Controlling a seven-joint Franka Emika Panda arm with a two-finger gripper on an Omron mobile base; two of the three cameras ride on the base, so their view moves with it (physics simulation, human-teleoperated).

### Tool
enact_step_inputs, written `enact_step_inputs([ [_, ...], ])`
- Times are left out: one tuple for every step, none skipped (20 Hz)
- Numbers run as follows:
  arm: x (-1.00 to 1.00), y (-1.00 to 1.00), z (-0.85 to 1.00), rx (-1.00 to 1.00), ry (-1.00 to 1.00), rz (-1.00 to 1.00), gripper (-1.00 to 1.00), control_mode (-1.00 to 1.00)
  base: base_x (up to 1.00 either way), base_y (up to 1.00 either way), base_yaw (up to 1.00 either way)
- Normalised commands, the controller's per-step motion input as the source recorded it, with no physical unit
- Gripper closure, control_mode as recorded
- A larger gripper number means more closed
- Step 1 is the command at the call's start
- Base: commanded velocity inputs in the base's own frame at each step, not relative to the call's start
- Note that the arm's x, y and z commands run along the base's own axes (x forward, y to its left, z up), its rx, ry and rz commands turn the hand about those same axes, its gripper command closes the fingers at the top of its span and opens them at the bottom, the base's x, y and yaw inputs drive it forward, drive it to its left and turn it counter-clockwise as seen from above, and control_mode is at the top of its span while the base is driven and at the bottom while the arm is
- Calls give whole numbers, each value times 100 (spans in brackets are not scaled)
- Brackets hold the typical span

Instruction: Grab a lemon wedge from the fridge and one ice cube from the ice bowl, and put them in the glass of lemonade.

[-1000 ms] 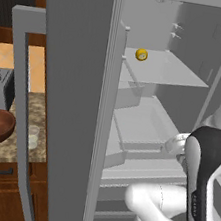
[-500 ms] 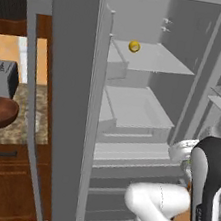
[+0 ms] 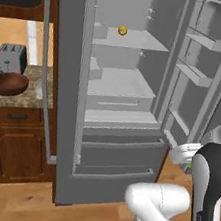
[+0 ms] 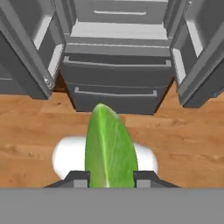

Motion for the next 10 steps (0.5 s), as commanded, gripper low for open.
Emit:
enact_step_inputs([
  [0, 0, 0, 0, 0, 0, 100, 100, -60, 29, 32],
  [0, 0, 0, 0, 0, 0, 100, 100, -57, 36, 43],
  [0, 0, 0, 0, 0, 0, 100, 100, -40, 50, 63],
  [0, 0, 0, 0, 0, 0, 100, 100, -28, 61, 75],
  [0, 0, 0, 0, 0, 0, 100, 100, -3, 66, 82],
  [0, 0, 0, 0, 0, 0, 100, 100, -3, 62, 79],
  [0, 0, 0, 0, 0, 0, 100, 100, 0, 61, 76],
  [0, 0, 0, 0, 0, 0, 100, 100, 0, 61, 75],
  [0, 0, 0, 0, 0, 0, 100, 100, 0, 64, 75],
  [0, 0, 0, 0, 0, 0, 100, 100, 0, 65, 75],
])
